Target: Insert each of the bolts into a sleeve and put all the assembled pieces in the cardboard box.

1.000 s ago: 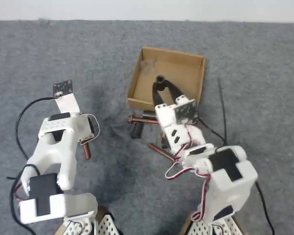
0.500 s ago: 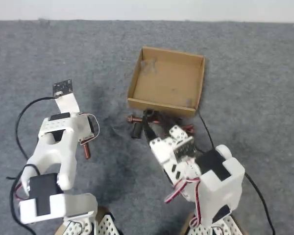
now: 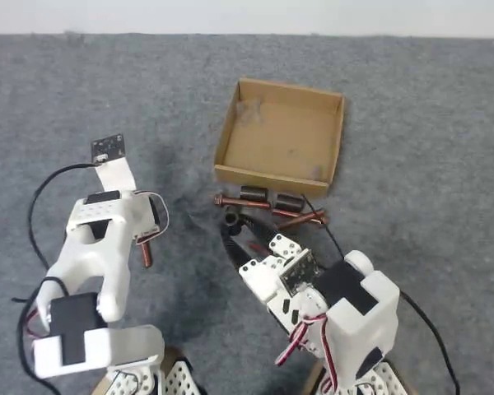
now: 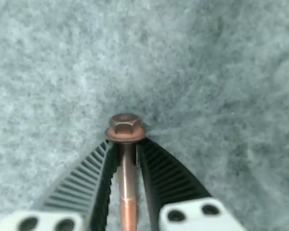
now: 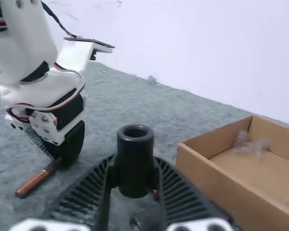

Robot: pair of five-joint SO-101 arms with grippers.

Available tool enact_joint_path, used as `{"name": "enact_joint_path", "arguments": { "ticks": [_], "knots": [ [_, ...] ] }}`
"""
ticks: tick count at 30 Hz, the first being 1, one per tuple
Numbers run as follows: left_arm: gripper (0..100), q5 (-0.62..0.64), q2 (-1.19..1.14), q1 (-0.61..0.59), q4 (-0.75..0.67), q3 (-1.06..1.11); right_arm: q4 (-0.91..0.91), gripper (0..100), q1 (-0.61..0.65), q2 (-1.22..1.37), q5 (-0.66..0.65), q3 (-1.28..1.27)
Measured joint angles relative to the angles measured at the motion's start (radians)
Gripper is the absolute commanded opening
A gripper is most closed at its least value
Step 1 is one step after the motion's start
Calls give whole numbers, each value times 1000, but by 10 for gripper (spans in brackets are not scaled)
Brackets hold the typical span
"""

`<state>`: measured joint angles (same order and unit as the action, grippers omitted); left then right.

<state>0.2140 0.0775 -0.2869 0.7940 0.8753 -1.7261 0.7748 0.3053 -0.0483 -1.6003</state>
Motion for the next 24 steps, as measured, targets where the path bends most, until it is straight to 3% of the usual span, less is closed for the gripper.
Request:
{"name": "enact_joint_path", "arguments": {
  "ticks": [12,18,24],
  "knots": [
    [10,0,2,11,0,2,0,6,0,0,0,0],
    [10,0,21,97,0,-15,0,6,0,0,0,0],
    [11,3,219,180,0,-21,0,6,0,0,0,0]
  ]
}}
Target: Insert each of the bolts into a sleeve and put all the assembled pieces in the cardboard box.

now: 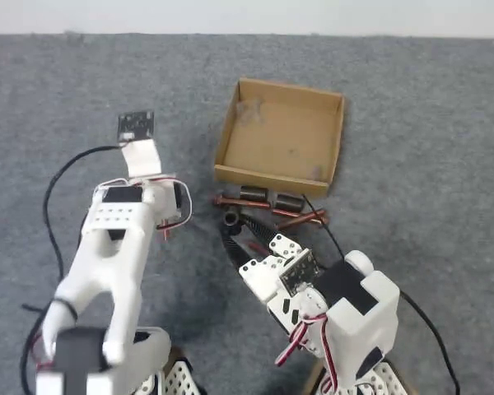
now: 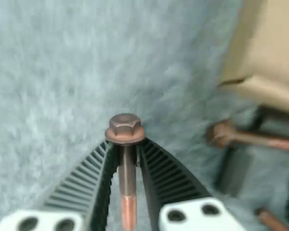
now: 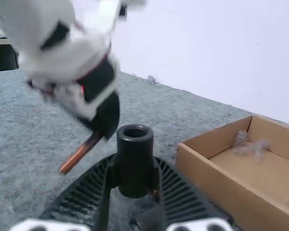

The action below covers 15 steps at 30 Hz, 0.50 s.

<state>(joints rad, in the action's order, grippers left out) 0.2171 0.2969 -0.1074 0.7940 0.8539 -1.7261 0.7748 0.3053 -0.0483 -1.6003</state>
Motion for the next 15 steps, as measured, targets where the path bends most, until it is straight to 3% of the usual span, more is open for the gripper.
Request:
{"name": "enact_joint_path", "arguments": {
  "ticks": [11,15],
  "knots": [
    [12,0,305,75,-6,2,0,6,0,0,0,0],
    [12,0,347,106,-101,2,0,6,0,0,0,0]
  ]
}}
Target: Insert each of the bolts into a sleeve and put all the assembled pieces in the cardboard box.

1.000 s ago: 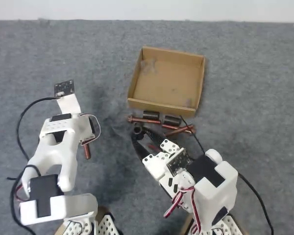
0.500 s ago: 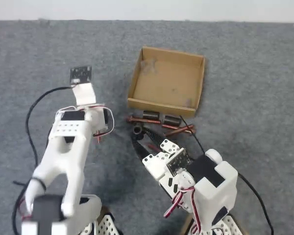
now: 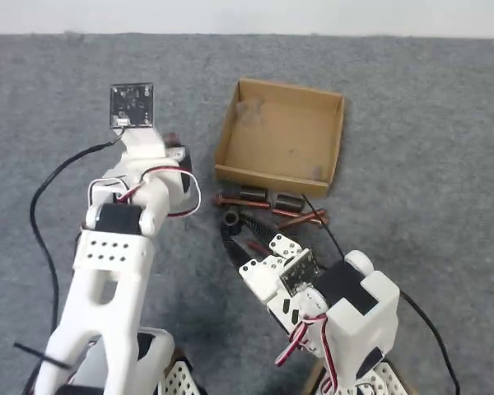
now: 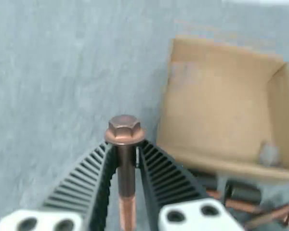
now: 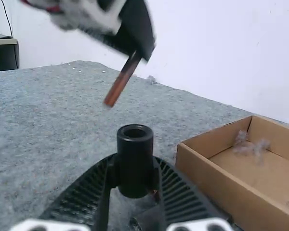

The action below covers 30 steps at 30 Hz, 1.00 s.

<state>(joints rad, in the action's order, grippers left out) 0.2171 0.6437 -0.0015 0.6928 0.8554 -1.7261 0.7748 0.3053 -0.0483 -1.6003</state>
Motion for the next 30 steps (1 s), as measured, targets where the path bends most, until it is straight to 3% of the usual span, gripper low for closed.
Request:
{"name": "enact_joint_path", "arguments": {
  "ticks": [10,22,30],
  "knots": [
    [12,0,107,101,-126,18,0,6,0,0,0,0],
    [12,0,361,212,-459,404,21,6,0,0,0,0],
    [12,0,554,229,-502,555,21,6,0,0,0,0]
  ]
}}
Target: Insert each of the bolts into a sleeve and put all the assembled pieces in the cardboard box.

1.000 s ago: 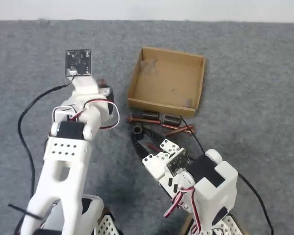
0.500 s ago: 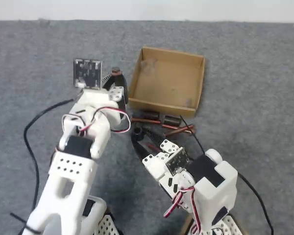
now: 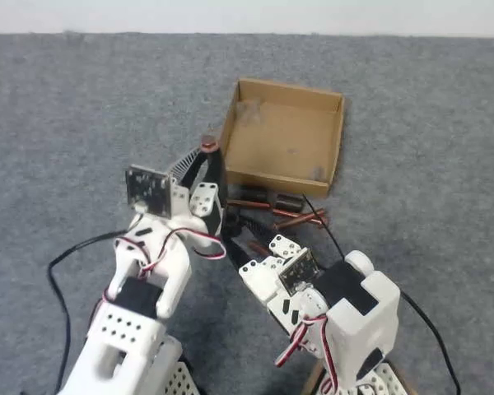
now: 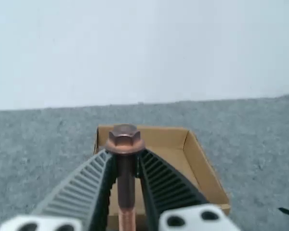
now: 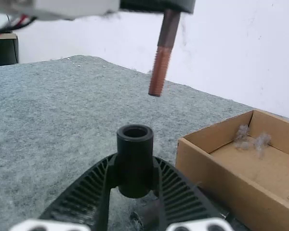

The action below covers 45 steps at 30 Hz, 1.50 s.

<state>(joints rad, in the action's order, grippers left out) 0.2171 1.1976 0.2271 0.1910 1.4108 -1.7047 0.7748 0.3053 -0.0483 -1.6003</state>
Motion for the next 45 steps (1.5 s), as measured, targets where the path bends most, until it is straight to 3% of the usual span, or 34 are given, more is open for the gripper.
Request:
{"name": "enact_joint_path", "arguments": {
  "ticks": [7,14,24,45],
  "knots": [
    [11,0,144,3,2,72,0,6,0,0,0,0],
    [11,0,316,40,157,104,0,6,0,0,0,0],
    [11,0,543,83,229,196,0,6,0,0,0,0],
    [11,0,595,135,284,262,0,6,-2,0,0,2]
  ]
}}
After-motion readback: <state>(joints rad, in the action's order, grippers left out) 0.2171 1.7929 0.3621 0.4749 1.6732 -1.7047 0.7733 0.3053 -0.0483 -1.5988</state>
